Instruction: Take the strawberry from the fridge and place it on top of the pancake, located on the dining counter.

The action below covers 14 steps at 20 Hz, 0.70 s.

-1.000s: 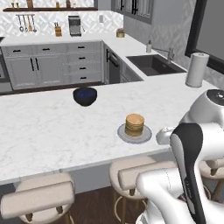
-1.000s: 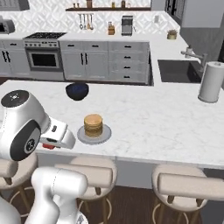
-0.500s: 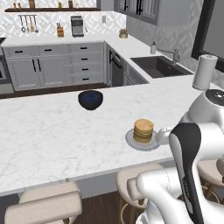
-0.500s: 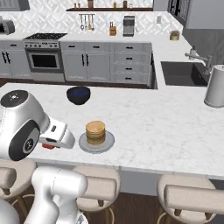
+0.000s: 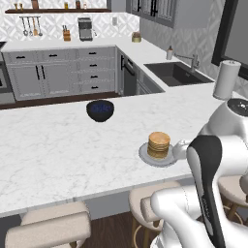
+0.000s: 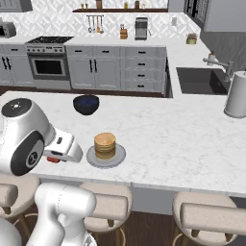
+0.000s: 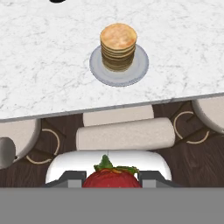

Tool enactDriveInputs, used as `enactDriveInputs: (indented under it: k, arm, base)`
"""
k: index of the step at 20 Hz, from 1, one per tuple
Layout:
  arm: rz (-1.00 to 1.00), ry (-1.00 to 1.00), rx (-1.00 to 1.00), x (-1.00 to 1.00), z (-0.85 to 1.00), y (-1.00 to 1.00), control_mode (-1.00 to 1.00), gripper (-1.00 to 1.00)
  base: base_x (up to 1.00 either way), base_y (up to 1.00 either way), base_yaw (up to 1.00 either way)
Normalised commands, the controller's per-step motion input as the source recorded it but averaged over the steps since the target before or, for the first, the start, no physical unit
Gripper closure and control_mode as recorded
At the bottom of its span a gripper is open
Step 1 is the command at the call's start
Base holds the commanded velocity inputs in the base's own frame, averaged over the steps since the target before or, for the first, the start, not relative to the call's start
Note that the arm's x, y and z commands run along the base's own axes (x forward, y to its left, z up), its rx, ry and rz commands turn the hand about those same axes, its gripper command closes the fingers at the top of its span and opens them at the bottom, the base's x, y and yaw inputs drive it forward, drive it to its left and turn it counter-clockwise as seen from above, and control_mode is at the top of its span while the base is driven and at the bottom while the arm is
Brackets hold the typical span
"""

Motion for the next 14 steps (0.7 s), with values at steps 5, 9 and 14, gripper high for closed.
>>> enactDriveInputs:
  k: [5,9,14]
  arm:
    - [0.07,0.03,-0.03,0.93,0.13,0.00,-1.00,1.00]
    - [0.09,0.01,-0.01,0.97,0.21,-0.02,-1.00,1.00]
    - [0.07,0.00,0.00,0.99,-0.01,-0.01,-1.00,1.00]
  base:
    - [0.00,0.00,0.00]
    - [0.00,0.00,0.00]
    - [0.00,0.00,0.00]
